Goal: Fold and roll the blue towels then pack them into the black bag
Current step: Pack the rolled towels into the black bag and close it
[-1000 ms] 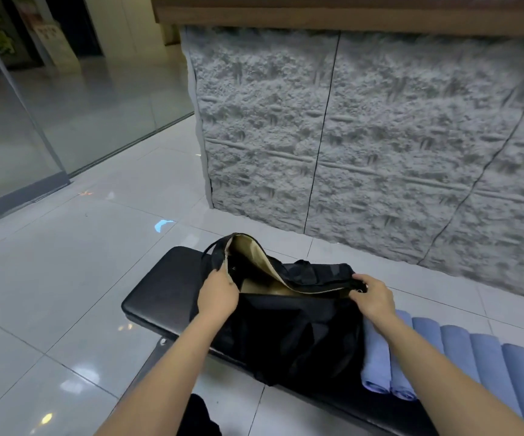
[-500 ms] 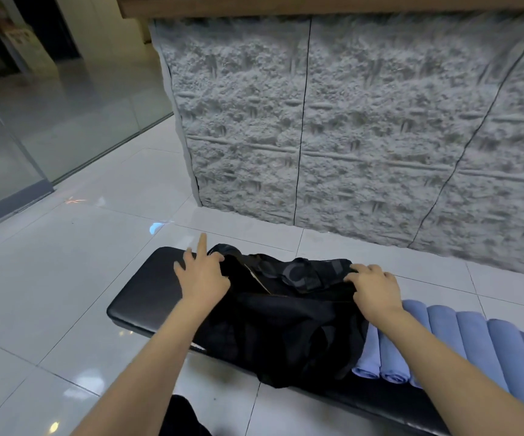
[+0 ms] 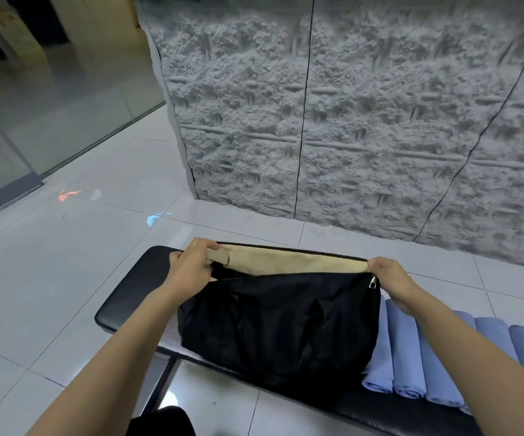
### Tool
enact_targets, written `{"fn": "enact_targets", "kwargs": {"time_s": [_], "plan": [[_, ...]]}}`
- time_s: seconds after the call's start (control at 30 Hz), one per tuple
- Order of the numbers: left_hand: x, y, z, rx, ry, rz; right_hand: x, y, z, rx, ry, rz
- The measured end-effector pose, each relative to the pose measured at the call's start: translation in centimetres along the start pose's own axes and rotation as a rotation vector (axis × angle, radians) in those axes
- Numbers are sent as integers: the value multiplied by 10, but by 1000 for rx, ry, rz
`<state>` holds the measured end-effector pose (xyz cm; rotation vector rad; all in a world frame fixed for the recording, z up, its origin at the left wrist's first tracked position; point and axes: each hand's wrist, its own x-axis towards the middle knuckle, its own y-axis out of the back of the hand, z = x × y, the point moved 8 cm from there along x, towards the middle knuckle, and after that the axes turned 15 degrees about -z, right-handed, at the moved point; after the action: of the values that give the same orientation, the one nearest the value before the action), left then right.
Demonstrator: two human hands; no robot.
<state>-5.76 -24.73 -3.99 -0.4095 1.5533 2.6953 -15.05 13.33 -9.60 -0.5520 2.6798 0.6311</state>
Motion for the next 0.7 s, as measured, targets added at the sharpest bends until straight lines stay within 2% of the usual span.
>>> {"fn": "enact_targets", "kwargs": {"time_s": [0.1,0.2,0.3,0.4,0.47,0.57,0.63,0.7], "plan": [[-9,1,-7,-69,-15,-4,8,-5,-8,165,23,-36],[-14,-2,-21,-141,14,-30,20,-10,-11,216,16,-39],[-21,-6,-25,73,45,-61,31,-17,-6,168,-22,15],[-26,-7,-27,125,28,-105,43,-20,-11,102,-21,63],[-28,-2,-27,13,-31,-88,52,-20,-28,85,18,68],[-33,11,-36,-341,-83,39,60,-21,-59,110,117,68],[-34,6,-38,-410,-72,81,64,-22,-63,24,135,91],[-33,-7,-39,-378,-59,81,66,-23,-50,-137,51,134]]}}
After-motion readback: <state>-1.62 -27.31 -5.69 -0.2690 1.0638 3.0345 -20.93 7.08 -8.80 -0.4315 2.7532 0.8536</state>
